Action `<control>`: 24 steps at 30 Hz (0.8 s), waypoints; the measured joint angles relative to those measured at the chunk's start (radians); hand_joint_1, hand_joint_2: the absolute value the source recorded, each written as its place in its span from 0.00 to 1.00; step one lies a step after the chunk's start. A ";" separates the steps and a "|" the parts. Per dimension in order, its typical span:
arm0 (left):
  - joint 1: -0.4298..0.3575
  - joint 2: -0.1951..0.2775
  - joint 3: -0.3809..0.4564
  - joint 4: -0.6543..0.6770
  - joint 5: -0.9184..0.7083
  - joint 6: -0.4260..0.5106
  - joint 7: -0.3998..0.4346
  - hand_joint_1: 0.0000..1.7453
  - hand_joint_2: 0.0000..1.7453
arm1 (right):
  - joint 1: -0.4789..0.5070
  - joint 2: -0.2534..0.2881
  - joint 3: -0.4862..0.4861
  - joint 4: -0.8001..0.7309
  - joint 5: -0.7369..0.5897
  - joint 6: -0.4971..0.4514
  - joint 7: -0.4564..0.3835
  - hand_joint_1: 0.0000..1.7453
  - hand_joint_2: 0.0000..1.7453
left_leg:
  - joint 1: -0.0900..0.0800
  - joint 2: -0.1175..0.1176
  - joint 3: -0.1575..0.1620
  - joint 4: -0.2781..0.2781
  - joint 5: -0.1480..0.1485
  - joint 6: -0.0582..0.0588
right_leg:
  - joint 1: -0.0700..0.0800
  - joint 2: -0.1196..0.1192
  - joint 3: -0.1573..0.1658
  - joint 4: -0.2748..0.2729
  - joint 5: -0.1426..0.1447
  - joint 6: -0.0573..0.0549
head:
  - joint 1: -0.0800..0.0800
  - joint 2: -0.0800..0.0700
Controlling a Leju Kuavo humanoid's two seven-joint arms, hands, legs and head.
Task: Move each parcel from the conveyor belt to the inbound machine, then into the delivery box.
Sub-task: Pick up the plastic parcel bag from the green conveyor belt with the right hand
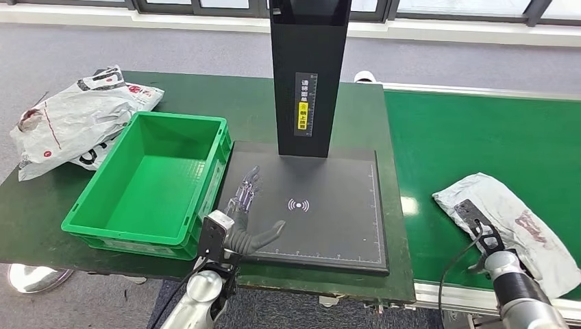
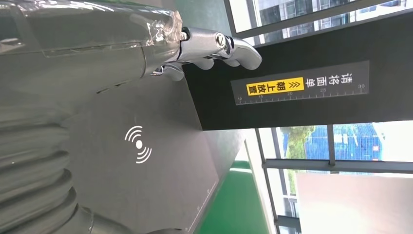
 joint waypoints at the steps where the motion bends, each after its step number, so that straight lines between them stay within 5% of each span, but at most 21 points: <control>1: 0.001 0.000 0.000 0.000 0.000 0.000 0.000 0.00 1.00 | -0.002 0.001 -0.007 0.003 0.002 0.001 0.005 0.00 1.00 | 0.000 0.000 0.000 0.000 0.000 0.000 | 0.000 0.000 0.001 -0.001 0.000 0.000 | 0.000 0.000; 10: 0.017 0.000 0.000 -0.008 0.000 0.007 -0.002 0.00 1.00 | -0.011 0.009 -0.047 0.021 0.058 -0.054 0.079 0.00 1.00 | 0.000 -0.002 0.002 0.000 -0.002 0.003 | 0.000 -0.003 0.006 -0.005 -0.001 0.003 | 0.000 0.000; 24: 0.030 0.000 0.000 -0.022 -0.008 0.014 0.000 0.00 1.00 | -0.027 0.043 -0.045 0.003 0.217 -0.136 0.071 0.00 1.00 | -0.001 -0.002 0.000 0.000 -0.002 0.005 | -0.001 -0.003 0.007 -0.006 0.001 0.006 | 0.000 0.000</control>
